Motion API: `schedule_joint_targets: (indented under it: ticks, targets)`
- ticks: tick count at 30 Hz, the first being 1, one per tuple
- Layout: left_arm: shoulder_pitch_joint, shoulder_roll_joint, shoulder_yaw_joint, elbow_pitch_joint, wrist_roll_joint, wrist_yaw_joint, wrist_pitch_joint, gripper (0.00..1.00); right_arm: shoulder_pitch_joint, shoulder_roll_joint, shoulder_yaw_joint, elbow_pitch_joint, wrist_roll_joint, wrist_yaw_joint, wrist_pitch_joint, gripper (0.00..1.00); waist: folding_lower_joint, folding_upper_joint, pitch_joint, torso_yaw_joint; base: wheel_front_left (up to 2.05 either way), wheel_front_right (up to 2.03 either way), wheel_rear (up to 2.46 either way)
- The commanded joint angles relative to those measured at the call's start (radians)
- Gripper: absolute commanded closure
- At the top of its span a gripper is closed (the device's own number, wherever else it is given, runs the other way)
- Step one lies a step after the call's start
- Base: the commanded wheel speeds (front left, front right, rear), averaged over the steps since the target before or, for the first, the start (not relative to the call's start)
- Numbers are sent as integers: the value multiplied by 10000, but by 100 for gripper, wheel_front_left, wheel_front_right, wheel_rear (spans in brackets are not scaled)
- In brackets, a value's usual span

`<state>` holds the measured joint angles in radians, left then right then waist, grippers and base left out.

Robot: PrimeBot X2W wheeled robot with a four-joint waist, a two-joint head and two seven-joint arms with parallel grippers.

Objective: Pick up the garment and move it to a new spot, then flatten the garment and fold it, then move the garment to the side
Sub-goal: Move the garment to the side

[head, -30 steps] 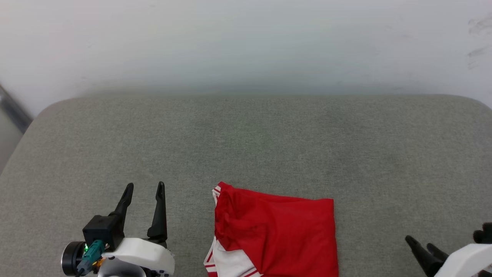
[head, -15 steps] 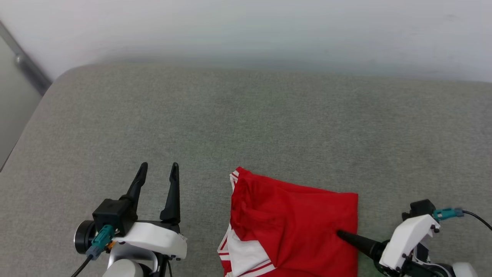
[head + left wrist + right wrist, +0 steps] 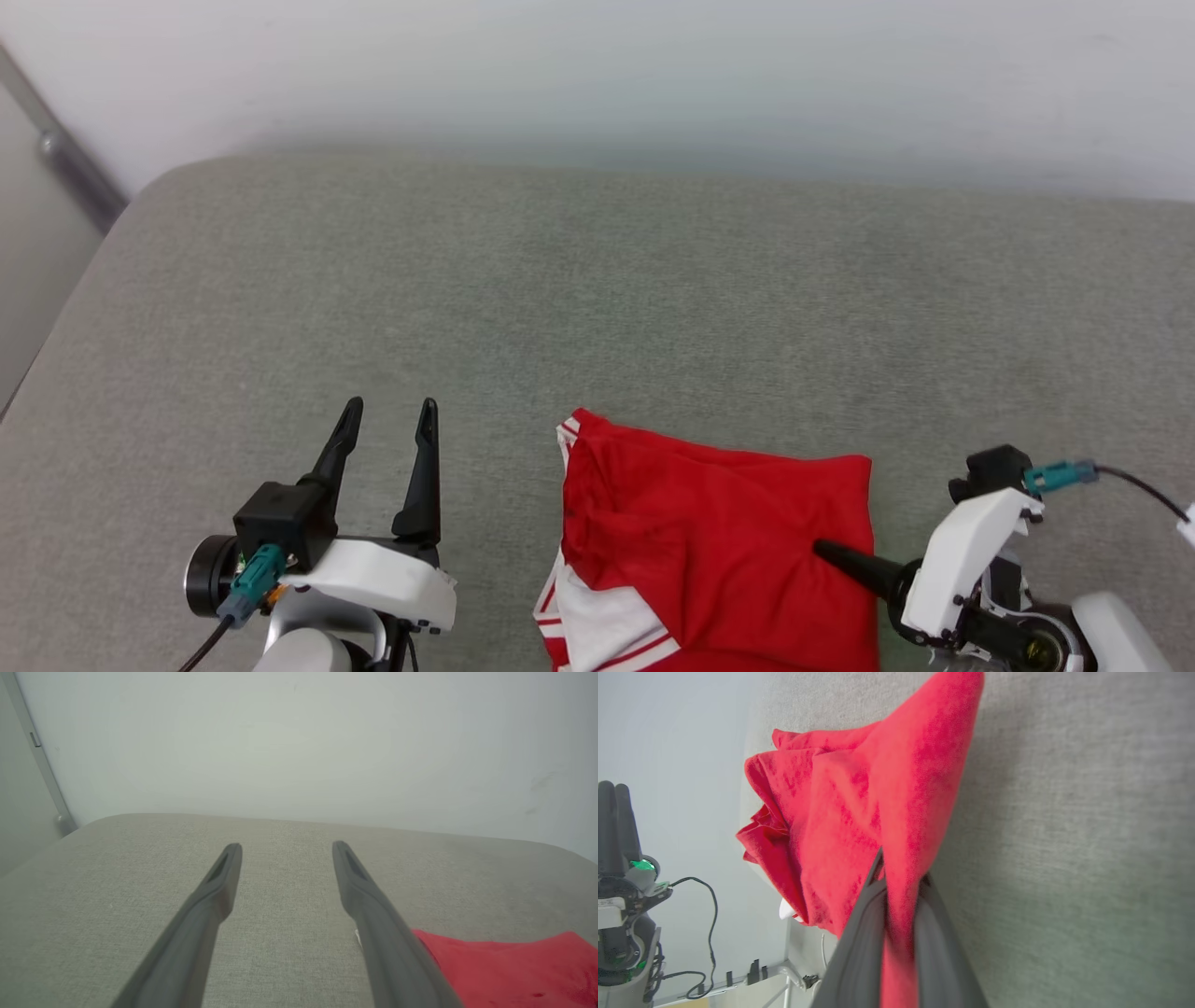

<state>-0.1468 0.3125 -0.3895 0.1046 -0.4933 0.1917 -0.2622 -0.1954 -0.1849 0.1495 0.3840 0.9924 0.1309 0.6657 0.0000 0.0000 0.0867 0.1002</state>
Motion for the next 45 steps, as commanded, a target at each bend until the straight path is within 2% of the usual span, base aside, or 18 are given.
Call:
schedule_joint_targets:
  ticks: [1,6,9,14,20,25,32,35,41,42,43,44,45]
  targets:
    - [104,13,5,1,31,-40,-27,0,-171,-169,116,-119,-121,-4,-94,100,0,0,-142,-186,0,0,0]
    - [217,0,119,-184,115,-4,-27,0,-631,-1248,1097,-747,-1272,-6,-282,100,0,0,-176,-901,0,0,0]
    - [220,-99,281,-310,233,-81,-26,0,-1192,-1849,1398,-758,-2456,-6,-177,100,0,0,25,-1692,0,0,0]
    - [21,-242,337,-474,417,-139,-26,0,-1820,-2108,1319,-552,-3308,-6,-139,100,0,0,453,-2554,0,0,0]
    - [-678,-123,253,-708,769,-376,-12,0,-2870,-2543,923,211,-4407,-6,-513,100,0,0,1643,-3468,0,0,0]
    - [-1603,162,100,-1134,1172,-612,83,0,-3691,-3083,-37,1078,-5367,-7,-1072,100,0,0,2886,-3753,0,0,0]
    - [-2650,495,-132,-1590,1584,-885,509,0,-5017,-3454,-2107,2456,-7180,-7,-2296,100,0,0,4307,-3767,0,0,0]
    - [-2941,548,-251,-1707,1692,-1003,611,0,-5462,-3295,-3060,2960,-7925,-9,-3099,100,0,0,4654,-3681,0,0,0]
    - [-3283,662,-355,-1924,1825,-1056,822,0,-5933,-2533,-4447,3854,-9123,-7,-4648,100,0,0,5098,-3549,0,0,0]
    - [-3306,666,-378,-1928,1826,-1059,826,0,-5970,-2406,-4549,3982,-9307,-7,-4957,79,0,0,5128,-3537,0,0,0]
    - [-3319,666,-386,-1926,1825,-1058,845,0,-6000,-2299,-4710,4181,-9446,-7,-5185,53,0,0,5146,-3528,0,0,0]
    - [-3330,665,-391,-1915,1818,-1054,854,0,-6022,-2187,-4823,4369,-9566,-7,-5372,5,0,0,5154,-3524,0,0,0]
    - [-3327,668,-394,-1892,1806,-1047,851,0,-6077,-2119,-4902,4532,-9680,-7,-5527,0,0,0,5150,-3524,0,0,0]
